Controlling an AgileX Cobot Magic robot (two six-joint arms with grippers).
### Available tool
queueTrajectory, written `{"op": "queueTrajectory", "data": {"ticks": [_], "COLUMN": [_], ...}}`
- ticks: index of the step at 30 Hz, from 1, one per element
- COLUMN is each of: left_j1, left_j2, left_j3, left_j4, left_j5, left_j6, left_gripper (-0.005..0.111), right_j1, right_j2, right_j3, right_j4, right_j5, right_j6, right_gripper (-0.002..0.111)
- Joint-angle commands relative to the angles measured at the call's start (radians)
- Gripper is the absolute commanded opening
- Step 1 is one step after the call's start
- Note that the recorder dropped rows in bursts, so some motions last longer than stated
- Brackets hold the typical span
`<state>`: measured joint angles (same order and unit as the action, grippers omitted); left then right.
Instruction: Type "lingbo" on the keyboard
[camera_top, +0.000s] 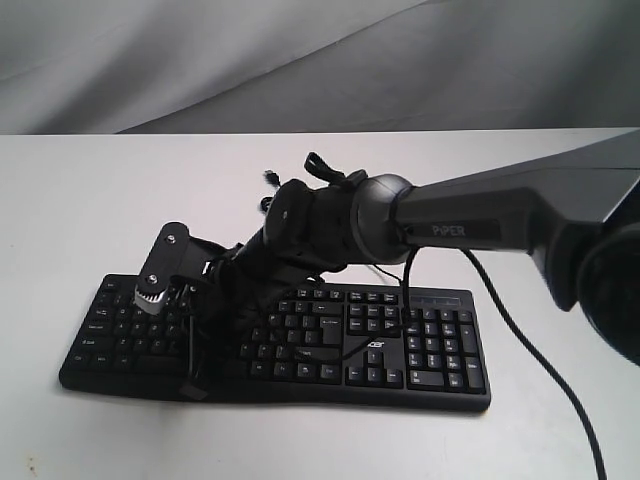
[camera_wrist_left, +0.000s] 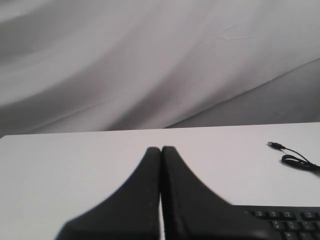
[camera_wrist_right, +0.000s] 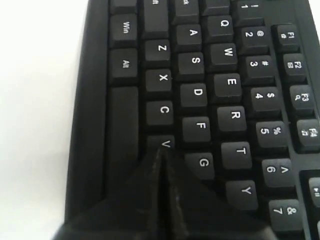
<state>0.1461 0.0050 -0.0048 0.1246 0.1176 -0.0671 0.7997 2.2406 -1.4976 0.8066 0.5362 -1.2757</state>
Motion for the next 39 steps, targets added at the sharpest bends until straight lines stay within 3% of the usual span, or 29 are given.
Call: {"op": "queueTrajectory", "data": {"ticks": [1, 11, 19, 39], "left_j1": [-0.007, -0.007, -0.007, -0.007], "left_j2": [-0.005, -0.005, -0.005, -0.005], "left_j3": [0.005, 0.005, 0.005, 0.005], "left_j4": [0.0, 0.0, 0.0, 0.0], "left_j5": [-0.009, -0.009, -0.009, -0.009], "left_j6": [-0.002, -0.002, -0.002, -0.002], "left_gripper": [0.001, 0.001, 0.001, 0.001], "right_j1": [0.0, -0.055, -0.113, -0.126], "right_j2": [0.003, -0.088, -0.13, -0.109], "right_j3": [-0.004, 0.003, 0.105, 0.105], "right_j4": [-0.003, -0.14, -0.113, -0.107], "right_j5": [-0.003, 0.041, 0.007, -0.006], "right_j6": [0.001, 0.114, 0.077, 0.08], "right_gripper": [0.0, 0.0, 0.0, 0.0]}}
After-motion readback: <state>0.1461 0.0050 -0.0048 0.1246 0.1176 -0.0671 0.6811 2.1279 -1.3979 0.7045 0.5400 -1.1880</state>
